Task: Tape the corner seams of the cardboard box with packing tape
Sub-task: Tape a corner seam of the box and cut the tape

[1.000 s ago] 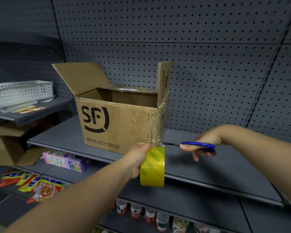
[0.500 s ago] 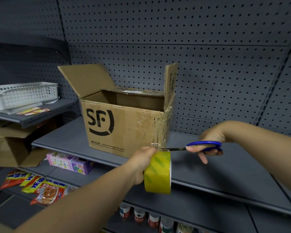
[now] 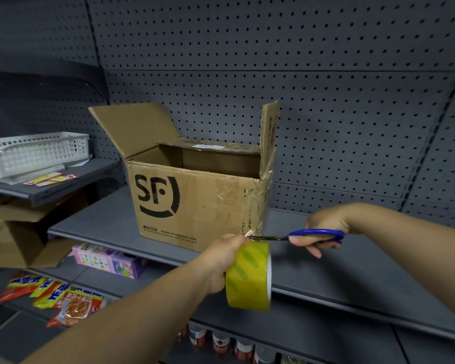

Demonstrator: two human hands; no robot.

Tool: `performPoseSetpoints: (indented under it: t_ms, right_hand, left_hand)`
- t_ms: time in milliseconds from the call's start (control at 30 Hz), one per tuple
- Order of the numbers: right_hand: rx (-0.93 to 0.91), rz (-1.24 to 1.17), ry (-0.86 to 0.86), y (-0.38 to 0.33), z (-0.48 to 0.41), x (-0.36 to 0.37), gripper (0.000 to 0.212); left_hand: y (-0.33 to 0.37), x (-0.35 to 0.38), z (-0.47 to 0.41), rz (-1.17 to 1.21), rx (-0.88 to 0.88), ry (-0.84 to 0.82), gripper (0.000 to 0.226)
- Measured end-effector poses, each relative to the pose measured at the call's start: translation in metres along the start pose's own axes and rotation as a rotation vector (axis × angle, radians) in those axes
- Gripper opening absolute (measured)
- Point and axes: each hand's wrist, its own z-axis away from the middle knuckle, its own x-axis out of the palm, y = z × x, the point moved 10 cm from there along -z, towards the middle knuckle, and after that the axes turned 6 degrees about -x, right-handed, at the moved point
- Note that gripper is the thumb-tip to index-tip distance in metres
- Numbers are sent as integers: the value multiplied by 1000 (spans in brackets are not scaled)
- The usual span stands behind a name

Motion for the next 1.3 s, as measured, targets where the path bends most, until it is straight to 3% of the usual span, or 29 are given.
performPoseSetpoints:
  t_ms: [200, 400, 567, 733, 833, 967, 1133, 1300]
  right_hand:
    - [32, -102, -67, -6, -13, 10, 67]
    - [54, -15, 4, -13, -18, 1, 65]
    - [53, -28, 7, -17, -26, 5, 66]
    - [36, 67, 123, -18, -24, -1, 67]
    - [9, 13, 113, -15, -24, 2, 65]
    - [-36, -114, -22, 5, -8, 17, 55]
    - [-4, -185, 21, 58, 25, 24, 52]
    - [41, -206, 108, 67, 32, 22, 58]
  left_hand:
    - [-1, 1, -1, -2, -3, -16, 11]
    - [4, 3, 0, -21, 32, -20, 14]
    - [3, 2, 2, -69, 26, -28, 30]
    - [2, 5, 11, -77, 11, -78, 11]
    - [-8, 14, 17, -141, -2, -108, 12]
    - [-7, 31, 21, -234, 40, -148, 15]
    - [9, 61, 22, -277, 125, -225, 14]
    - [28, 83, 13, -480, 261, -211, 12]
